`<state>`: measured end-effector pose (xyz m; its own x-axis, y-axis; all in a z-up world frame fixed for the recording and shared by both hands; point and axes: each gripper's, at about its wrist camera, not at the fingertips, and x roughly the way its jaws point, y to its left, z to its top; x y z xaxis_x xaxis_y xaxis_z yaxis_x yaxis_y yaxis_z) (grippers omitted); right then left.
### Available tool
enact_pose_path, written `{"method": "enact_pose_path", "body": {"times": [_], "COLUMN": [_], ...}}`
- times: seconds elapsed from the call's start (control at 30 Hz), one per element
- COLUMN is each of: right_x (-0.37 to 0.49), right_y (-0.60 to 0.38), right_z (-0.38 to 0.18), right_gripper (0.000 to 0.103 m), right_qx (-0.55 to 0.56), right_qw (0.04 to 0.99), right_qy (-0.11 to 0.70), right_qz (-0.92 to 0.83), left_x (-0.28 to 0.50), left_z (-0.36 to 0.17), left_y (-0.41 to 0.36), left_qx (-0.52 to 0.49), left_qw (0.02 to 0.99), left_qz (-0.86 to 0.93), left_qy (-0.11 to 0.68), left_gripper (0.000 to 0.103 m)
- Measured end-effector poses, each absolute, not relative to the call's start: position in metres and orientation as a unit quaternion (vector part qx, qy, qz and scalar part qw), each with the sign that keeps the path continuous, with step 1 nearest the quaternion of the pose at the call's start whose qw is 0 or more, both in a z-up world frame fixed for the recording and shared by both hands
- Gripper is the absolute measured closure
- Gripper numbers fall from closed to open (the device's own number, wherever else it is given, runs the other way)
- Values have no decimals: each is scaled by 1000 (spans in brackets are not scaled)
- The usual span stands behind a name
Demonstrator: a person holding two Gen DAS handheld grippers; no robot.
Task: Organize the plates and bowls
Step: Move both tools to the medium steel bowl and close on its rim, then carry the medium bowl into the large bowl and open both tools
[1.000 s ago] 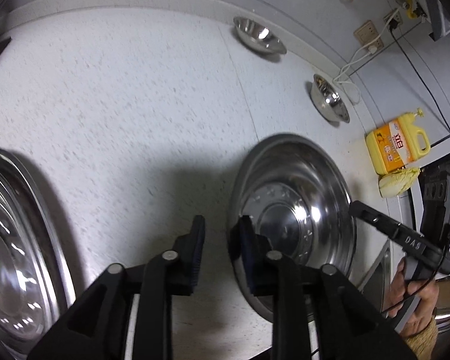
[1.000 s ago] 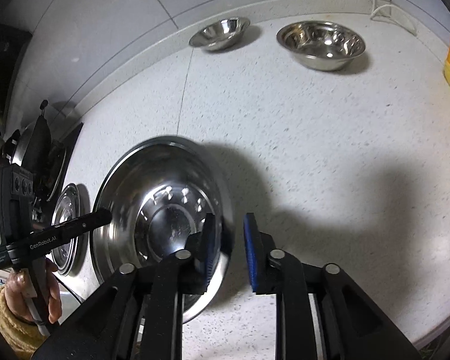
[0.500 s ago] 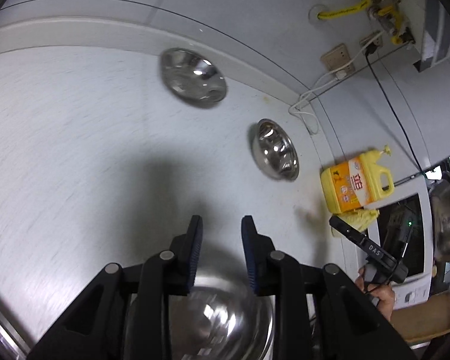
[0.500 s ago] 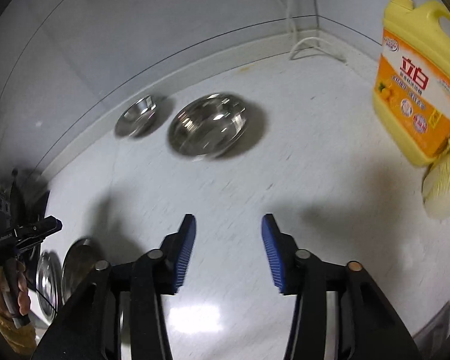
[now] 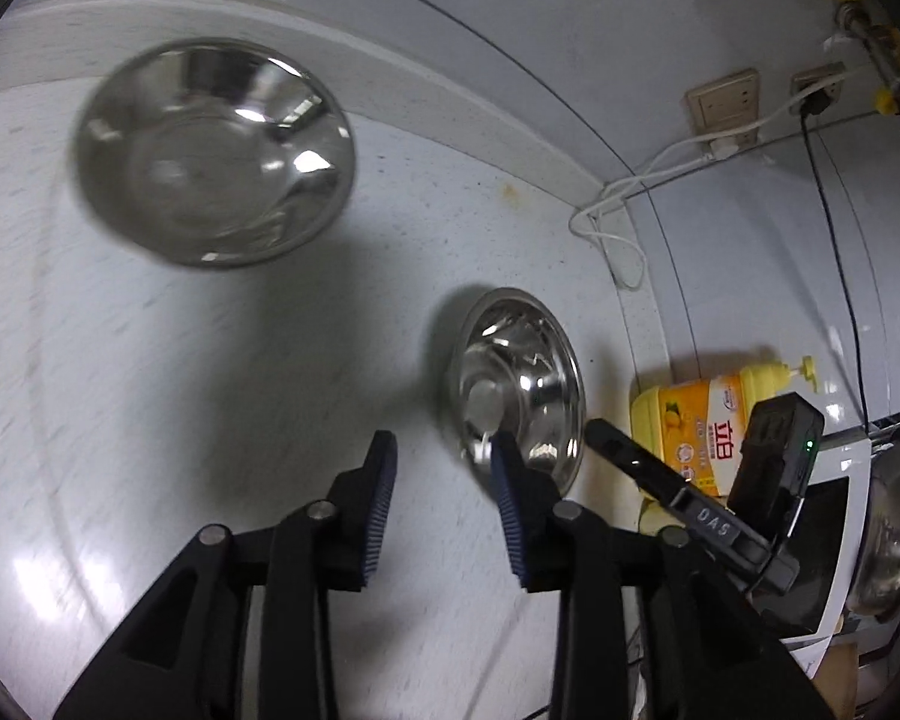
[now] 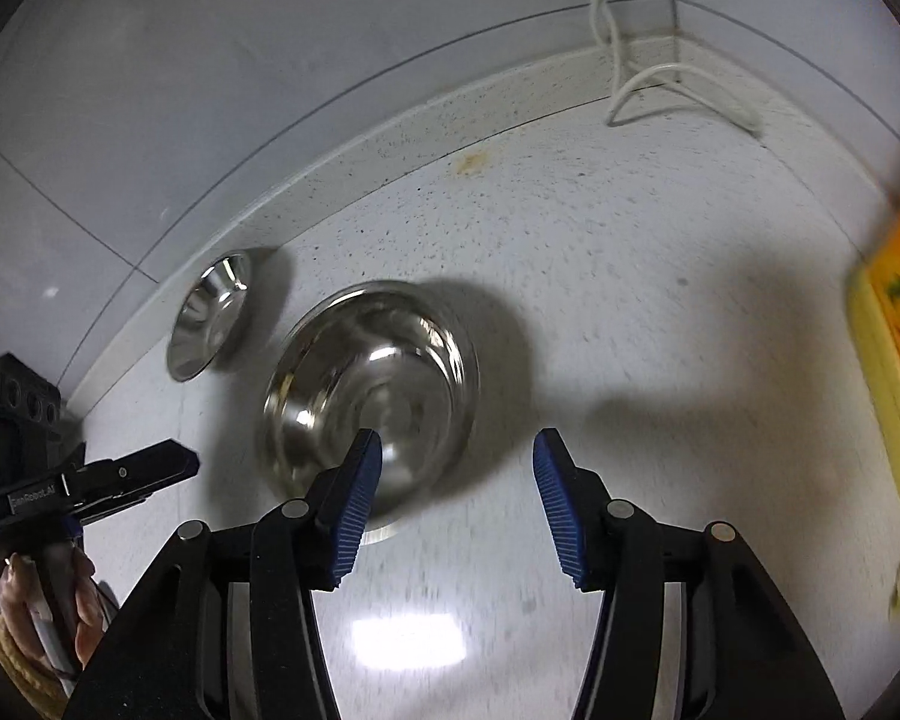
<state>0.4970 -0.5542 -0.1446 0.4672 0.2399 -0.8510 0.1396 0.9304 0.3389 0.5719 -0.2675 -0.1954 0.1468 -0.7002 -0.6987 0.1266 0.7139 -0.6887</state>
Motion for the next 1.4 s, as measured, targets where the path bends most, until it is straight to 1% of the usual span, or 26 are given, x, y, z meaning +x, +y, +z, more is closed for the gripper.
{"method": "enact_pose_path", "body": {"times": [0.2,0.23,0.27,0.33,0.37,0.4,0.43,0.47,0.7,0.93,1.2,1.4], "right_x": [521,522,523,526,526,526,525,523,508,463,394,349], "right_y": [-548,-547,-545,-544,-544,-544,-544,-544,-542,-530,-484,-437], "right_z": [-165,-168,-171,-177,-178,-180,-181,-181,-170,-129,-65,-42], "right_gripper": [56,59,66,74,78,81,86,90,92,92,92,92], "right_qx": [173,173,170,168,170,171,169,166,166,161,147,129], "right_qw": [828,826,825,824,823,823,824,825,827,839,863,872], "right_qy": [532,535,537,539,540,540,539,538,536,517,476,460], "right_qz": [39,44,46,49,49,48,47,45,45,49,77,107], "left_x": [592,593,595,597,597,597,596,595,568,522,446,390], "left_z": [-213,-217,-220,-226,-228,-229,-231,-231,-207,-174,-114,-89], "left_y": [-294,-297,-299,-302,-303,-303,-303,-302,-298,-281,-229,-170], "left_qx": [-242,-243,-248,-249,-248,-249,-248,-250,-254,-275,-269,-276], "left_qw": [709,706,702,700,702,700,696,694,689,681,706,718], "left_qz": [-298,-296,-296,-300,-303,-307,-309,-311,-327,-340,-346,-339], "left_qy": [591,596,599,599,595,595,599,600,595,588,556,542], "left_gripper": [71,71,71,74,79,91,93,93,93,94,94,94]}}
